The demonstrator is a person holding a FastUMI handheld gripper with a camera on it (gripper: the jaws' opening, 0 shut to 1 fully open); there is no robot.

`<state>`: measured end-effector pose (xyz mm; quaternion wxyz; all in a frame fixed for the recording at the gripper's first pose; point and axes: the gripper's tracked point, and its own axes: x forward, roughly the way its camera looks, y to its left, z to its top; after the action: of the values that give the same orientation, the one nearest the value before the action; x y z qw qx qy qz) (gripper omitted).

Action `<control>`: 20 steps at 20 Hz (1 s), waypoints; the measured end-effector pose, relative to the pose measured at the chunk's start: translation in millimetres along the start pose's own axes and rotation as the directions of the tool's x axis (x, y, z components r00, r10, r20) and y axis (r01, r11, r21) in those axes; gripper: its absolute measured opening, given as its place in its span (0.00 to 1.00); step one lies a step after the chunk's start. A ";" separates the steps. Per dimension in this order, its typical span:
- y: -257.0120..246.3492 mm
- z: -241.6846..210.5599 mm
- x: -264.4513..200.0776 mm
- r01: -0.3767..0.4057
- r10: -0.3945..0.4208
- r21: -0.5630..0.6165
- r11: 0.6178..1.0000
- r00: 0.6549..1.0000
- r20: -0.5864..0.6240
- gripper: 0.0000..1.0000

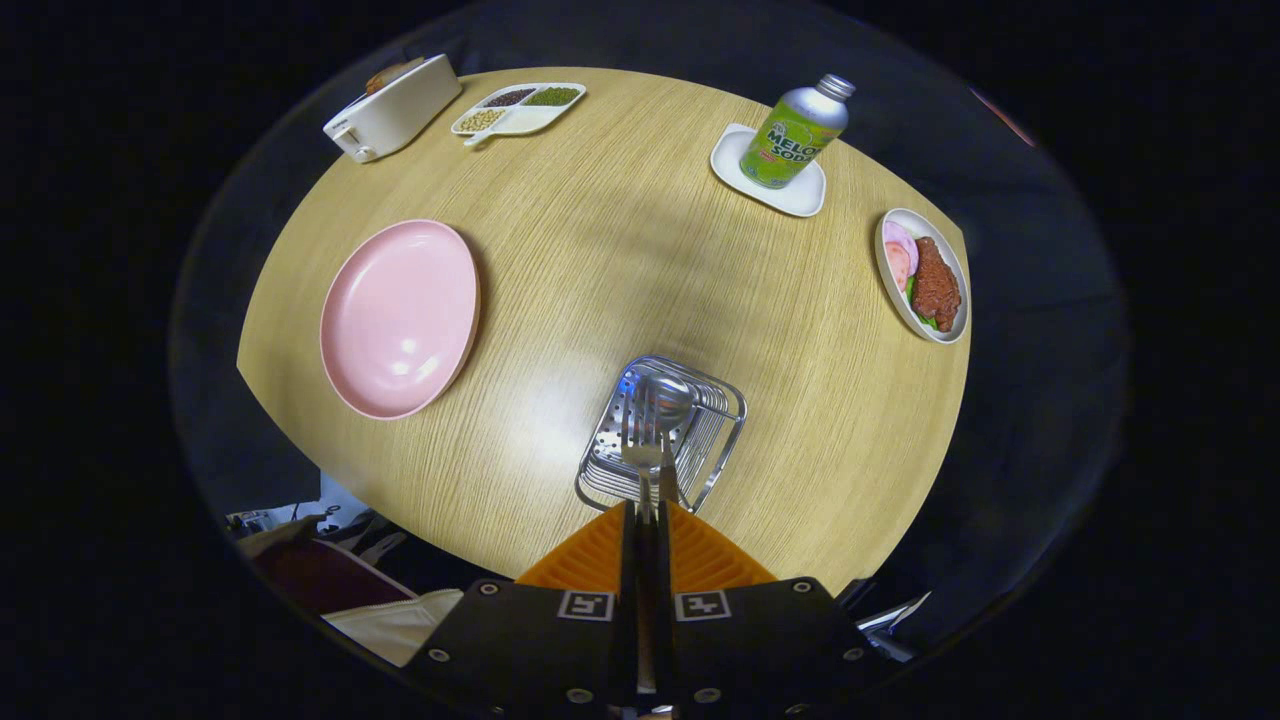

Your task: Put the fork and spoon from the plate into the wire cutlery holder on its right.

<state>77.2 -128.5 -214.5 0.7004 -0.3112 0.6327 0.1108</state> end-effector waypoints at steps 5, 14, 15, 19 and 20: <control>-3.7 3.1 -8.9 -0.010 0.008 0.044 0.999 0.999 0.047 0.23; -14.6 23.7 -55.3 -0.034 -0.031 0.203 0.979 0.951 0.309 1.00; -18.7 25.6 -64.0 -0.022 -0.051 0.209 0.978 0.939 0.340 1.00; -19.0 42.2 -116.5 -0.072 -0.076 0.266 0.961 0.858 0.509 1.00; -19.7 45.4 -130.6 -0.080 -0.090 0.277 0.958 0.829 0.551 1.00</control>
<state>102.3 -86.6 -83.6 0.8924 -0.1615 0.4089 0.1016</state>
